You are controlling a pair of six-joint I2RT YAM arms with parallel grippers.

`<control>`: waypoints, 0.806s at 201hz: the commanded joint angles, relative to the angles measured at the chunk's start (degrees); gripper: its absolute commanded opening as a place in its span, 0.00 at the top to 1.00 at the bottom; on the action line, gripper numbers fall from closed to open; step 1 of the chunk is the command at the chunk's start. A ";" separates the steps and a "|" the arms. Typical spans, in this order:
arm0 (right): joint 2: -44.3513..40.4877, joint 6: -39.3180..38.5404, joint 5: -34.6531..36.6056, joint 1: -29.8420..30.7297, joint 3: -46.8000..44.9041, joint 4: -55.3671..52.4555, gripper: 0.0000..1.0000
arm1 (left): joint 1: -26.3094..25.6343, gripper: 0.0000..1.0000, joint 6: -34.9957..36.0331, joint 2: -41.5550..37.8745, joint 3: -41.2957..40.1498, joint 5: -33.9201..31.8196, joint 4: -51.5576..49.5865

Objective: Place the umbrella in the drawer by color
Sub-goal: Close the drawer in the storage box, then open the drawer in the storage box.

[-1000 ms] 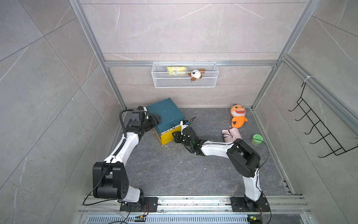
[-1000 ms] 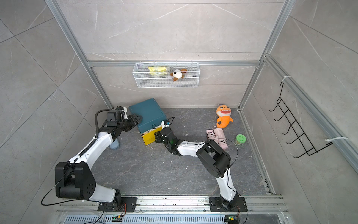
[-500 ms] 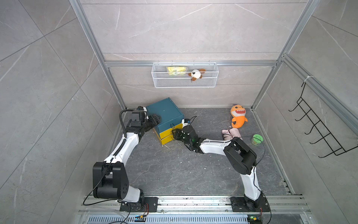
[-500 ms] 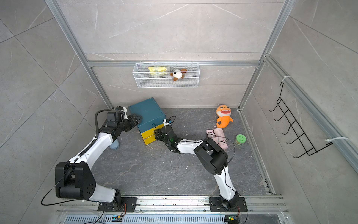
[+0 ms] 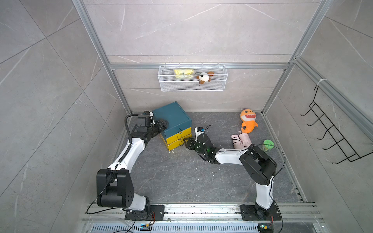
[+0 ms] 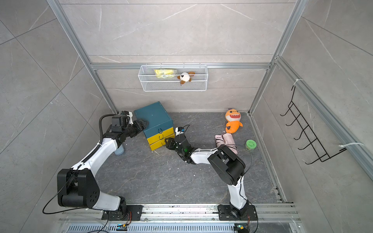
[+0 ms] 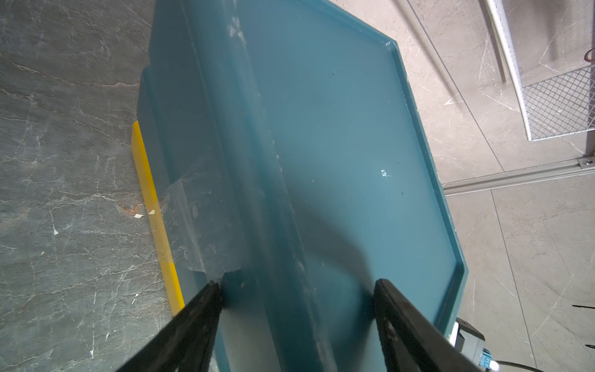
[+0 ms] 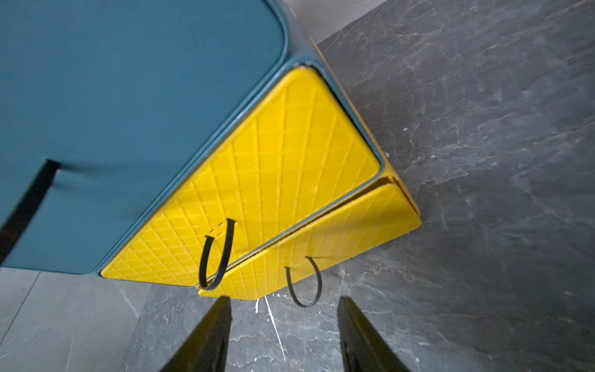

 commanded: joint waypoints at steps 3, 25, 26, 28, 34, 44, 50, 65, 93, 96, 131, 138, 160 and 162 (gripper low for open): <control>1.82 3.39 -3.96 -1.28 -1.46 4.62 0.45 | -0.51 0.23 0.32 1.30 -2.22 0.67 -8.08; 5.60 5.83 -7.46 -2.08 0.32 6.34 0.45 | -0.54 0.23 0.32 1.52 -2.22 0.75 -7.97; 5.79 5.90 -7.57 -2.10 0.41 6.41 0.45 | -0.50 0.23 0.31 1.56 -2.22 0.85 -7.97; 6.08 6.10 -7.87 -2.12 0.63 6.57 0.45 | -0.53 0.22 0.26 1.59 -2.22 0.76 -7.90; 7.06 6.59 -8.50 -2.21 1.12 7.01 0.46 | -0.54 0.22 0.22 1.73 -2.20 0.71 -7.80; 8.40 7.32 -9.22 -2.23 1.90 7.25 0.47 | -0.52 0.23 0.21 1.86 -2.37 0.70 -7.63; 9.11 7.66 -9.63 -2.28 2.43 7.24 0.47 | -0.48 0.23 0.18 1.94 -2.48 0.68 -7.54; 10.50 8.61 -10.44 -2.22 3.02 7.95 0.48 | -0.49 0.22 0.13 2.12 -2.74 0.71 -7.44; 12.15 9.56 -11.38 -2.21 3.70 8.96 0.48 | -0.53 0.22 0.14 2.21 -3.08 0.57 -7.17; 12.28 9.64 -11.57 -2.15 3.81 9.08 0.49 | -0.46 0.22 0.15 2.22 -3.08 0.61 -7.10; 14.08 10.95 -12.55 -2.23 4.95 10.07 0.49 | -0.50 0.23 0.08 2.97 -3.41 0.74 -6.67; 14.44 11.13 -12.76 -2.17 5.21 10.20 0.50 | -0.53 0.22 -0.03 3.04 -3.46 0.74 -6.61; 15.51 11.57 -13.20 -2.22 6.31 10.08 0.50 | -0.53 0.22 -0.10 3.26 -3.67 0.72 -6.34; 15.61 11.59 -13.26 -2.22 6.41 10.01 0.50 | -0.54 0.22 -0.13 3.27 -3.70 0.71 -6.31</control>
